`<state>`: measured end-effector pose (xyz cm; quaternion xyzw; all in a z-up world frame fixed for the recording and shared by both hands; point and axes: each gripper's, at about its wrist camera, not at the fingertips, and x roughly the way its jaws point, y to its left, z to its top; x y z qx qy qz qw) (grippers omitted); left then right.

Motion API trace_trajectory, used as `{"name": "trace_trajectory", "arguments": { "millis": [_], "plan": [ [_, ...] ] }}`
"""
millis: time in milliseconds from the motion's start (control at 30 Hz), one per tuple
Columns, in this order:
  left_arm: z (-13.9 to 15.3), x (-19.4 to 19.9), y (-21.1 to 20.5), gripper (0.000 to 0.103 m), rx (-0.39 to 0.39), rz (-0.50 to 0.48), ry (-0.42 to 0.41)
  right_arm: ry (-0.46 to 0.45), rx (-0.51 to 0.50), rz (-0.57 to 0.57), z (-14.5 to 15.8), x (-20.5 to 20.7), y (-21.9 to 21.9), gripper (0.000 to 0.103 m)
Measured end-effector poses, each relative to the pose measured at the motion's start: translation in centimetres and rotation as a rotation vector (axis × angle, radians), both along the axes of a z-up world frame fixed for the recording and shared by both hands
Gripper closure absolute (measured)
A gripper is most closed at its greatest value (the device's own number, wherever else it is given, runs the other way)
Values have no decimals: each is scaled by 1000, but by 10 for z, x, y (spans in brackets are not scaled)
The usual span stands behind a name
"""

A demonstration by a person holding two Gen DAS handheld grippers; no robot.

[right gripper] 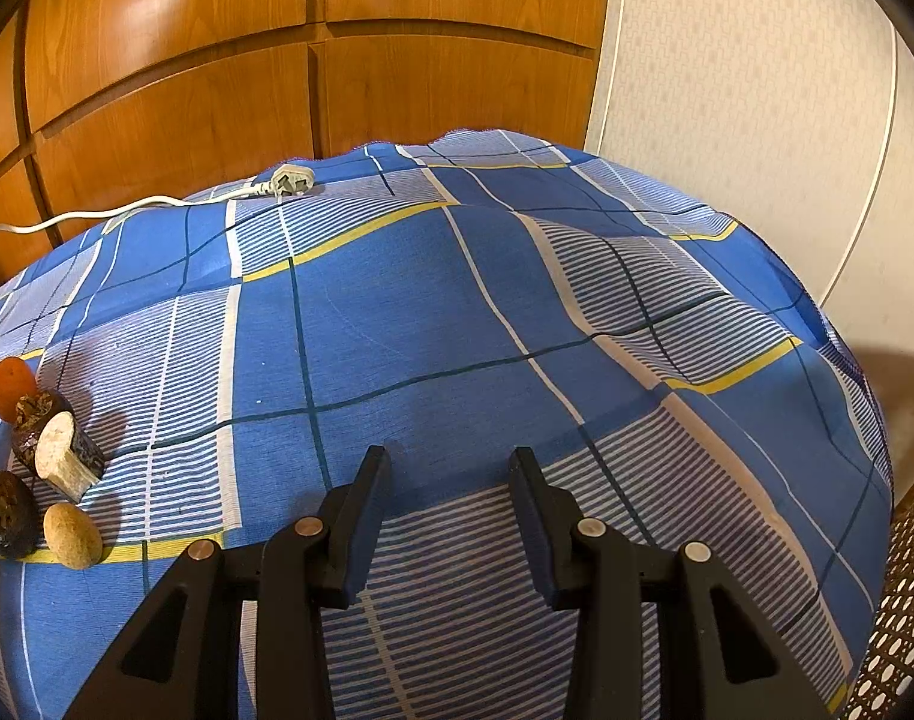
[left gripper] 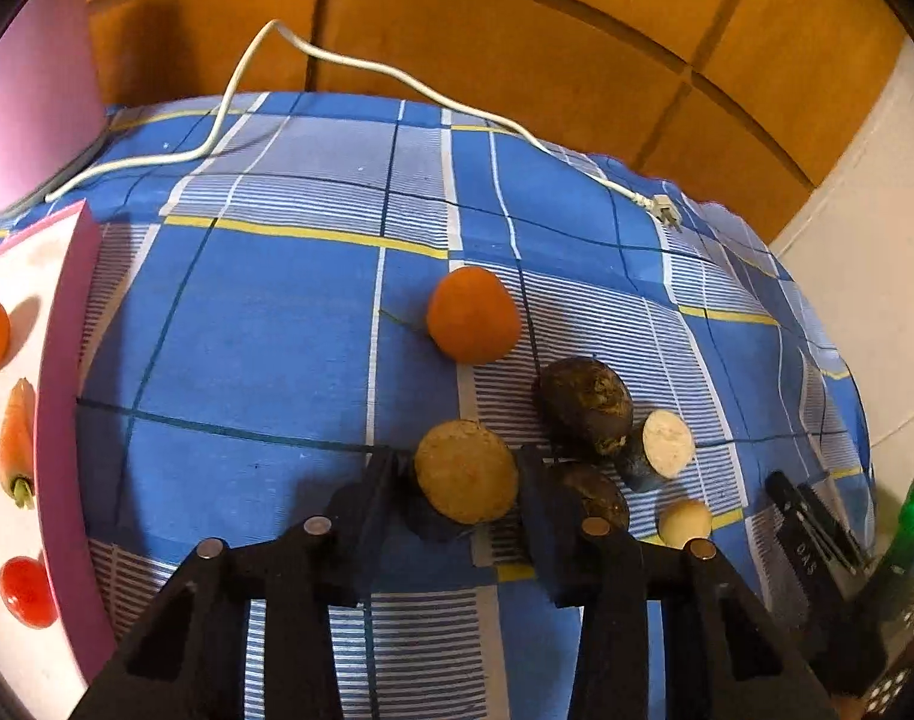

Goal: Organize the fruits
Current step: 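Reach the left tool to the brown cylindrical slice and grasp it, then carry the brown slice into the tray and open the left tool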

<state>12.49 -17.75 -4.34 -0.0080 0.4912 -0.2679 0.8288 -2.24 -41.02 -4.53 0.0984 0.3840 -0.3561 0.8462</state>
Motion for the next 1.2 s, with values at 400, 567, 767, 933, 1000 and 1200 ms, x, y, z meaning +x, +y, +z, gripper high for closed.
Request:
{"name": "trace_trajectory", "arguments": {
  "millis": [400, 567, 767, 933, 1000, 1200],
  "plan": [
    [39, -20, 73, 63, -127, 122, 17, 3, -6, -4, 0, 0, 0, 61],
    [59, -15, 122, 63, -143, 214, -31, 4, -9, -7, 0, 0, 1, 61],
    [60, 2, 191, 63, -106, 388, -73, 8, -13, -6, 0, 1, 1, 61],
    [45, 22, 228, 63, -28, 483, -74, 13, -21, -8, -1, 2, 2, 61],
    [39, 29, 236, 63, -3, 507, -75, 16, -24, -8, -1, 2, 2, 61],
    [29, 47, 247, 62, 48, 556, -86, 23, -33, -7, -1, 3, 4, 61]
  ]
}}
